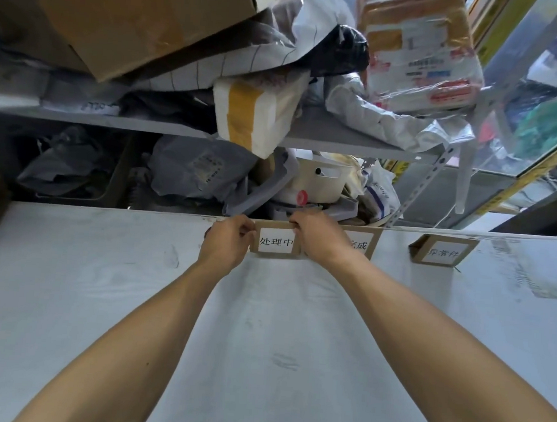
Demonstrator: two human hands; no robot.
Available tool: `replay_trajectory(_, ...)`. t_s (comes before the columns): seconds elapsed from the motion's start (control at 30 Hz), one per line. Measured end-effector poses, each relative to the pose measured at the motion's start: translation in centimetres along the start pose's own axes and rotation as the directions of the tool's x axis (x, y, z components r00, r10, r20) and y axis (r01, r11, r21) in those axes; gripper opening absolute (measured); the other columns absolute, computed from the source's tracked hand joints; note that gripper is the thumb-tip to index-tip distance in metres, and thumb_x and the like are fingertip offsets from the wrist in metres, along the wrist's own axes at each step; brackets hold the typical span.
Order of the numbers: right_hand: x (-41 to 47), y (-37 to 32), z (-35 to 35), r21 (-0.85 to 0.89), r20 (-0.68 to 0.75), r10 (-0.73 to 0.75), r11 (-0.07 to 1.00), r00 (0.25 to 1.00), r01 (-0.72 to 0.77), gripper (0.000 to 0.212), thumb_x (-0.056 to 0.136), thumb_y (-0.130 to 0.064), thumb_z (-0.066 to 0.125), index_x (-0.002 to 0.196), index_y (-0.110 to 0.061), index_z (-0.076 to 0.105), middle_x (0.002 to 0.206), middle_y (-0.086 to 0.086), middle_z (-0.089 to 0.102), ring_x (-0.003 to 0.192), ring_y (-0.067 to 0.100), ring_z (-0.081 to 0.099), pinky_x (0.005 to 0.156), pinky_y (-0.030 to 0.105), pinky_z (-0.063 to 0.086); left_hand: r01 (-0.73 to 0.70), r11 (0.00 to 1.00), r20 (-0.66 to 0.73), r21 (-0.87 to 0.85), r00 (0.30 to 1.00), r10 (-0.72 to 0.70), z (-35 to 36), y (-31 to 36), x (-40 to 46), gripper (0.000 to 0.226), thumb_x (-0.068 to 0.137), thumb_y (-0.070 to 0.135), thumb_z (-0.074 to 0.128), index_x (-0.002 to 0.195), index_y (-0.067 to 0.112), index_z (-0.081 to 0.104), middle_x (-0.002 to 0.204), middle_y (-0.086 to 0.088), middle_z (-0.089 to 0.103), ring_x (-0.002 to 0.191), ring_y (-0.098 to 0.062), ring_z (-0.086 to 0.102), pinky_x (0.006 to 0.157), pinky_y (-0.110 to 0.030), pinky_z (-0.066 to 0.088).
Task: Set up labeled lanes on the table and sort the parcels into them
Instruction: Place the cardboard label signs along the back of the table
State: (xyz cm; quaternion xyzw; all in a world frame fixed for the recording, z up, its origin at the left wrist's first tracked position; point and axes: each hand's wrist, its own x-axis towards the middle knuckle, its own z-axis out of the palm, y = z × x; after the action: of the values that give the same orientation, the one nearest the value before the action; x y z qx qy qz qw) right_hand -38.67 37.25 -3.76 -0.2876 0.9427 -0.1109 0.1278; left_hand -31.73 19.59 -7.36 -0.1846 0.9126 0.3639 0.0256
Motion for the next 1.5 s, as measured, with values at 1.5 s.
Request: replay_trajectory(1.5,-15.9,-32.3,11.7,0.272,0.314,-0.368,0.918,0.875,0.289,0.062,0.091,-0.064,0.051,0.140,-0.027,0.050,0.135,-0.006,0.059,0.118,0.013,0.056,0.099,0.036,0.047,0.174,0.967,-0.179,-0.189,0.962,-0.208,-18.1,-22.4,-26.5,0.017,0.093,0.025,0.066,0.109,0.020,0.069,0.098,0.008,0.070,0.092,-0.008,0.064,0.084,-0.022,0.048)
